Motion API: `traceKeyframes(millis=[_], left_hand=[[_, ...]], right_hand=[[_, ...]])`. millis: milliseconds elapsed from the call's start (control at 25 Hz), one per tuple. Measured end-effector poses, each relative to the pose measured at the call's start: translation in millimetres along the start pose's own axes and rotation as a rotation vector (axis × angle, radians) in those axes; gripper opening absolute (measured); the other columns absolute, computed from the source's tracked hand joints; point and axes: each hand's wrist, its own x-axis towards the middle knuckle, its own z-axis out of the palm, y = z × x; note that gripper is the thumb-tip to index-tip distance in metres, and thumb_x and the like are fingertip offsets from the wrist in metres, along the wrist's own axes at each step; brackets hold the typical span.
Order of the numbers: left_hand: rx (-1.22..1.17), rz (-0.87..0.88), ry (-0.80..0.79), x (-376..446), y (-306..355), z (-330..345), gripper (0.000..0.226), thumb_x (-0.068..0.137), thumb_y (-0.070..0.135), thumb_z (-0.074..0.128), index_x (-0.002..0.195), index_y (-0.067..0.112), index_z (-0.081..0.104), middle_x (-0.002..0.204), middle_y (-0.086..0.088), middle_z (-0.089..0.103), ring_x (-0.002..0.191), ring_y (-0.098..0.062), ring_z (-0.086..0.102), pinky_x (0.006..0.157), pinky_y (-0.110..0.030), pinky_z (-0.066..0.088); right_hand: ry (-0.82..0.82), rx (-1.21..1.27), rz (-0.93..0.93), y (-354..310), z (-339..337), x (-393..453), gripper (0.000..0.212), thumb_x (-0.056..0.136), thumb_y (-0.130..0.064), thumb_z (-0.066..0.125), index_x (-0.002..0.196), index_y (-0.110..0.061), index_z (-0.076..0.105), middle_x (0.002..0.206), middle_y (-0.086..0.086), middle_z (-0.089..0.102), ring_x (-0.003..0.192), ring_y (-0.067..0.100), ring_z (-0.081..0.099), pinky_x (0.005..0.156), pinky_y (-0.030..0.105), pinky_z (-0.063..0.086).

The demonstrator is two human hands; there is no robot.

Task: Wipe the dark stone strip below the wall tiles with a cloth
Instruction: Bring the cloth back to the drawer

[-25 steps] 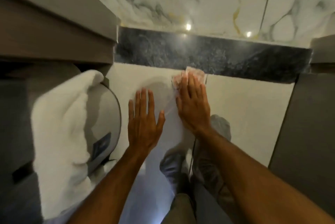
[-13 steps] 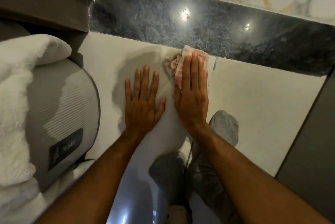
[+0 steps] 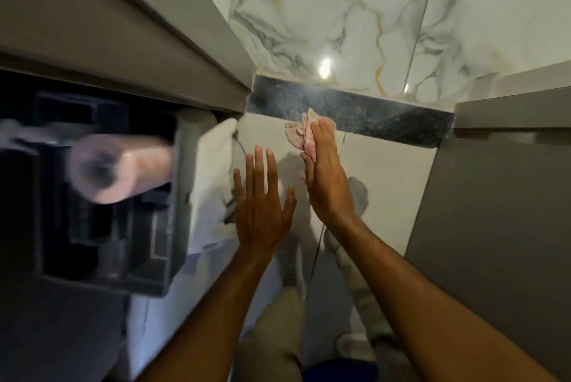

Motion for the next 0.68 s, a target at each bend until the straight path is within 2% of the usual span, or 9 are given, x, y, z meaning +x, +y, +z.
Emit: traceKeyframes(millis=[80, 160, 240, 320, 360, 480, 520, 600, 680], left_hand=[[-0.042, 0.003, 0.021, -42, -14, -70, 0.079, 0.112, 0.056, 0.026, 0.176, 0.010, 0.015, 0.184, -0.018, 0.012, 0.171, -0.035, 0.013, 0.140, -0.059, 0.013], [-0.063, 0.016, 0.068, -78, -36, -114, 0.076, 0.112, 0.051, 0.033, 0.174, 0.008, 0.024, 0.182, -0.019, 0.022, 0.169, -0.036, 0.024, 0.138, -0.060, 0.022], [-0.075, 0.047, 0.115, -118, -68, -137, 0.072, 0.113, 0.045, 0.041, 0.171, 0.004, 0.032, 0.179, -0.021, 0.031, 0.166, -0.038, 0.031, 0.134, -0.063, 0.031], [-0.041, 0.104, 0.120, -160, -115, -142, 0.069, 0.113, 0.039, 0.051, 0.169, 0.002, 0.035, 0.177, -0.022, 0.034, 0.165, -0.039, 0.033, 0.131, -0.064, 0.037], [-0.029, 0.113, 0.119, -177, -142, -141, 0.068, 0.112, 0.037, 0.054, 0.168, 0.002, 0.036, 0.176, -0.023, 0.034, 0.165, -0.039, 0.033, 0.130, -0.064, 0.037], [-0.087, 0.051, 0.139, -199, -222, -140, 0.064, 0.113, 0.034, 0.039, 0.168, 0.001, 0.036, 0.177, -0.022, 0.031, 0.166, -0.040, 0.030, 0.132, -0.067, 0.033], [-0.098, 0.023, 0.143, -196, -244, -141, 0.064, 0.114, 0.034, 0.034, 0.169, 0.002, 0.035, 0.178, -0.022, 0.030, 0.166, -0.039, 0.028, 0.132, -0.067, 0.031], [-0.083, 0.007, 0.161, -177, -290, -137, 0.065, 0.114, 0.035, 0.026, 0.170, 0.003, 0.031, 0.179, -0.022, 0.027, 0.167, -0.039, 0.025, 0.133, -0.067, 0.029], [-0.043, 0.054, 0.159, -149, -318, -126, 0.068, 0.114, 0.040, 0.019, 0.173, 0.004, 0.022, 0.182, -0.021, 0.019, 0.170, -0.038, 0.018, 0.137, -0.065, 0.022]], right_hand=[[0.009, -0.042, -0.036, -58, -3, -46, 0.065, 0.123, -0.037, 0.040, 0.180, -0.023, 0.010, 0.190, -0.003, 0.006, 0.167, -0.011, 0.003, 0.144, 0.042, 0.015], [-0.021, -0.052, -0.062, -99, 5, -85, 0.064, 0.124, -0.026, 0.040, 0.180, -0.021, 0.010, 0.191, -0.001, 0.006, 0.175, 0.007, 0.007, 0.144, 0.052, 0.021], [-0.073, -0.021, -0.058, -127, 27, -123, 0.063, 0.123, -0.031, 0.041, 0.180, -0.023, 0.014, 0.189, 0.002, 0.015, 0.176, 0.027, 0.021, 0.138, 0.062, 0.034], [-0.101, -0.055, -0.086, -144, 64, -168, 0.062, 0.122, -0.035, 0.041, 0.178, -0.021, 0.020, 0.186, 0.005, 0.027, 0.170, 0.033, 0.036, 0.131, 0.065, 0.043], [-0.113, -0.075, -0.103, -148, 88, -189, 0.059, 0.122, -0.033, 0.041, 0.177, -0.019, 0.023, 0.185, 0.006, 0.030, 0.169, 0.030, 0.037, 0.132, 0.061, 0.042], [-0.152, -0.123, -0.148, -144, 164, -231, 0.046, 0.123, -0.021, 0.041, 0.168, -0.012, 0.040, 0.177, 0.011, 0.042, 0.162, 0.008, 0.040, 0.138, 0.040, 0.036], [-0.202, -0.127, -0.129, -138, 189, -235, 0.041, 0.124, -0.020, 0.039, 0.163, -0.010, 0.045, 0.171, 0.013, 0.049, 0.156, 0.009, 0.047, 0.135, 0.042, 0.040], [-0.268, -0.104, -0.058, -130, 246, -229, 0.038, 0.124, -0.023, 0.036, 0.156, -0.008, 0.050, 0.158, 0.015, 0.059, 0.145, 0.023, 0.062, 0.124, 0.050, 0.052], [-0.168, -0.088, 0.027, -115, 294, -211, 0.031, 0.125, -0.026, 0.036, 0.143, -0.010, 0.055, 0.137, 0.005, 0.065, 0.121, 0.011, 0.071, 0.106, 0.043, 0.063]])
